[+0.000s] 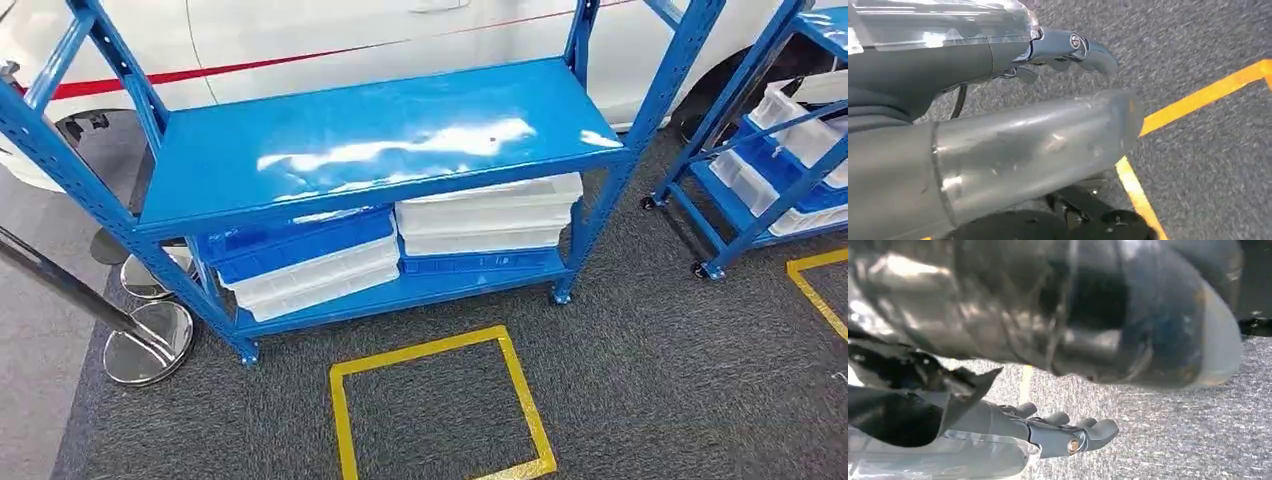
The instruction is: Take the parts from the cabinet and place them on the table.
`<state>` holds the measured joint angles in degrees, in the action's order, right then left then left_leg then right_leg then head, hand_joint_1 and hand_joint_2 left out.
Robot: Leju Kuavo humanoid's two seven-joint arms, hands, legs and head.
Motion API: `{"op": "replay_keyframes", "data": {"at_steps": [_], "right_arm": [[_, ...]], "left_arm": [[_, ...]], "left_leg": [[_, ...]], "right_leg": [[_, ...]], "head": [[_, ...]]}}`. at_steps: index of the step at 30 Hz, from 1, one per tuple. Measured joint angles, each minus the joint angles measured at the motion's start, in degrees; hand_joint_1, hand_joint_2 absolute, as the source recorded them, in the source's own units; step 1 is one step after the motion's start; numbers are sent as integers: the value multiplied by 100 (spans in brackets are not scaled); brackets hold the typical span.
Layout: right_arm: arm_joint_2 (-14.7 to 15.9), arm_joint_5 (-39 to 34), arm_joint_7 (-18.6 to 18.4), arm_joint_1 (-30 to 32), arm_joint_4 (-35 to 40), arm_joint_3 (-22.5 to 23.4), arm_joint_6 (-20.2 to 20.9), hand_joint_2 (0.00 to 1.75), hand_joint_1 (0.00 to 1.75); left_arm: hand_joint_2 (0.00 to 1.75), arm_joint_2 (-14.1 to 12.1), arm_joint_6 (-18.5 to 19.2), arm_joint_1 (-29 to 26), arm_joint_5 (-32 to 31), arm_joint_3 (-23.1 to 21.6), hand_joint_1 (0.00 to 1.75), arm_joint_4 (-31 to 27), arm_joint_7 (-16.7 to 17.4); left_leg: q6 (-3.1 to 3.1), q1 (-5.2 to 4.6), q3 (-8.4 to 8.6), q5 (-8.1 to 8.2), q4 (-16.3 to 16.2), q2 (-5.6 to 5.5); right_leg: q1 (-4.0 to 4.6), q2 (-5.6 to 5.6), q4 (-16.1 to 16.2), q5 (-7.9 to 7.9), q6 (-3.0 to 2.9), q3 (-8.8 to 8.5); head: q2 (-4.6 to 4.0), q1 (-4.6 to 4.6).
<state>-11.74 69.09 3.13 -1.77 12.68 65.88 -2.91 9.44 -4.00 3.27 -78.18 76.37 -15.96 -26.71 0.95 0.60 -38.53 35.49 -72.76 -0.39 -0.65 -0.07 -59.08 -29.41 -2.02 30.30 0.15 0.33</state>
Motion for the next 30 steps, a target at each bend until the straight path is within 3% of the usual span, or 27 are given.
{"op": "replay_keyframes", "data": {"at_steps": [1, 2, 3, 5, 6, 8, 10, 11, 12, 13, 15, 16, 17, 18, 20, 21, 22, 25, 26, 27, 28, 30], "right_arm": [[0, 0, 0, 5, 0, 0, -2, 0, 0], [0, 0, 0, 8, 0, 0, -2, 0, 0], [-13, 0, 0, -19, 0, 2, 9, 0, 0], [-15, 2, 4, -20, 0, 2, 11, 0, 0], [-11, 2, 4, -33, 0, 2, 11, 0, 0], [-11, 7, 4, -46, 0, 2, 15, 0, 0], [-7, 13, -4, -50, 2, 2, 17, 0, 0], [-7, 13, -7, -45, 0, 2, 17, 0, 0], [-4, 13, -9, -36, 0, 2, 20, 0, 0], [2, 13, -11, -24, 2, 2, 20, 0, 0], [11, 15, -15, -3, 0, 2, 22, 0, 0], [20, 15, -24, 11, 0, 7, 26, 0, 0], [20, 13, -22, -8, 0, 9, 28, 0, 0], [20, 15, -22, -19, 0, 7, 35, 0, 0], [17, 15, -26, 1, 0, 9, 37, 0, 0], [9, 17, -26, 1, 0, 9, 35, 0, 0], [11, 22, -20, -1, 0, 9, 33, 0, 0], [4, 31, 22, -17, 0, 13, 50, 0, 0], [4, 31, 39, -17, 0, 17, 50, 0, 0], [4, 31, 42, -17, 0, 24, 52, 0, 0], [4, 31, 42, -13, 0, 35, 57, 0, 0], [2, 31, 44, -4, 0, 37, 68, 0, 0]], "left_arm": [[0, -2, 0, -1, 0, 0, 0, 0, 2], [0, -2, 0, -2, 0, 2, 0, 0, 2], [0, -11, 0, -6, 2, 2, 0, -4, 15], [0, -9, 0, -11, 0, 4, 0, -4, 15], [0, -2, 0, -3, 2, 4, 0, -7, 15], [0, -7, 0, 12, 2, 4, 0, -7, 13], [0, -4, 2, 14, 9, 4, 0, -7, 9], [0, -4, 4, 3, 4, 4, 0, -7, 4], [0, -4, 4, -7, 4, 4, 0, -7, 0], [0, -4, 7, -15, 4, 7, 0, -7, -2], [0, 9, 7, -15, 0, 7, 0, -7, -7], [0, 13, 7, -13, 0, 7, 0, -7, -4], [0, 13, 7, -1, 0, 7, 0, -7, -11], [0, 11, 7, 12, 0, 7, 0, -7, -9], [0, 9, 4, 7, 0, 7, 0, -9, -9], [0, 4, 2, 1, -2, 7, 0, -13, -4], [0, 4, -2, 9, 0, 7, 0, -11, -4], [0, 7, -9, 21, -2, 4, 0, -11, 13], [0, 11, -15, 14, -2, 4, 0, -11, 24], [0, 11, -20, 5, -2, 7, 0, -11, 31], [0, 9, -22, 0, 0, 7, 0, -13, 35], [0, 4, -22, -1, 0, 7, 0, -13, 37]], "left_leg": [[-23, 1, 68, -191, 267, 2], [-50, 0, 184, -507, 678, 7], [-197, -70, 371, -912, 1296, 29], [-290, -46, 501, -928, 1374, -2], [-320, -26, 580, -929, 1426, 3], [-390, -25, 627, -882, 1437, 6], [-407, -41, 676, -815, 1436, 3], [-403, -44, 723, -771, 1435, -8], [-396, -44, 783, -725, 1435, -18], [-381, -44, 852, -677, 1435, -34], [-337, -45, 994, -564, 1436, -39], [-306, -57, 1056, -522, 1417, -37], [-263, -62, 1032, -491, 1416, -52], [-226, -63, 1016, -448, 1435, -44], [-176, -78, 1118, -473, 1359, -46], [-161, -64, 1086, -428, 1260, -33], [-132, -58, 977, -386, 1005, -15], [-38, -17, 297, 126, -48, -3], [-30, -5, 124, 202, -242, -2], [-28, 4, 62, 90, -193, -1], [-28, 7, 118, -196, 108, 3], [-60, 8, 416, -920, 1051, 14]], "right_leg": [[0, -1, 0, -38, 9, -55], [0, -4, 0, -88, 27, -124], [14, 4, 24, -266, 175, -239], [27, -2, -71, -209, 245, -348], [0, 3, -235, -232, 266, -304], [-3, 8, -871, -446, 284, 85], [-10, 7, -1559, -846, 321, 580], [-10, 7, -1688, -881, 349, 743], [-9, 7, -1565, -760, 361, 777], [-8, 7, -1263, -533, 339, 718], [1, 7, -323, 203, 278, 466], [40, 10, -237, 253, 247, 485], [64, 10, -181, 80, 214, 496], [62, 5, -175, 236, 171, 469], [37, 13, -149, 210, 99, 384], [13, -1, -84, 208, 70, 302], [10, -11, -56, 197, 42, 242], [9, -10, -43, 133, 0, 190], [9, -5, -43, 100, 1, 160], [9, 2, -43, 67, 6, 117], [8, 6, -43, 23, 18, 58], [6, 3, -43, -60, 55, -64]], "head": [[0, 2], [0, 0], [0, 0], [0, 2], [0, 4], [0, 4], [0, 7], [0, 4], [0, 5], [0, 7], [0, 7], [0, 4], [0, 13], [0, 2], [0, 6], [0, 2], [0, 5], [0, 2], [0, 0], [0, 2], [0, 0], [0, 2]]}}
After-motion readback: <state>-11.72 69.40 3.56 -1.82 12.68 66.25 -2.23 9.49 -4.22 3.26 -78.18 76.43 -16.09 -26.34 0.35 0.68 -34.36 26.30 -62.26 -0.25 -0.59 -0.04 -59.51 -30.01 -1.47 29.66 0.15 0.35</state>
